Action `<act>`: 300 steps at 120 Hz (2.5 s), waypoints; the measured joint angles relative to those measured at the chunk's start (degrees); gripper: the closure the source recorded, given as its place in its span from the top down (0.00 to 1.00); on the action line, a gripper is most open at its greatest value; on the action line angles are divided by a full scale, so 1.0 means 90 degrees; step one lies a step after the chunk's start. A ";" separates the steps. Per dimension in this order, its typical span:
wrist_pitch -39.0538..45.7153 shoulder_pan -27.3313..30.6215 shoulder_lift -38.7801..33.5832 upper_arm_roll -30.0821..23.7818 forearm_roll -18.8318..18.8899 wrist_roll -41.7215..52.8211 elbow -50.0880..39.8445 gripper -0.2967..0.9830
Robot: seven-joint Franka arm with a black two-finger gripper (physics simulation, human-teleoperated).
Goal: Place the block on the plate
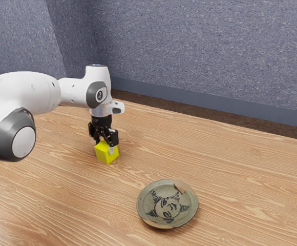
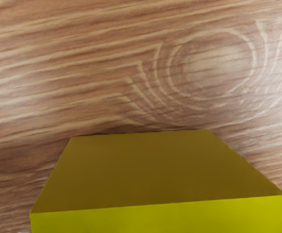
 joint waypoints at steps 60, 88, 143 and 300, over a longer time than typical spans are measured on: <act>-0.0023 -0.0020 -0.0378 0.0010 0.0030 0.0032 0.0035 0.54; -0.0127 -0.0086 -0.1111 0.0009 0.0049 0.0038 -0.0051 0.54; -0.0381 -0.0790 -0.1905 -0.0516 0.0170 0.0030 -0.0053 0.54; 0.0946 -0.1086 -0.3137 -0.2226 -0.0010 0.0121 -0.3284 0.54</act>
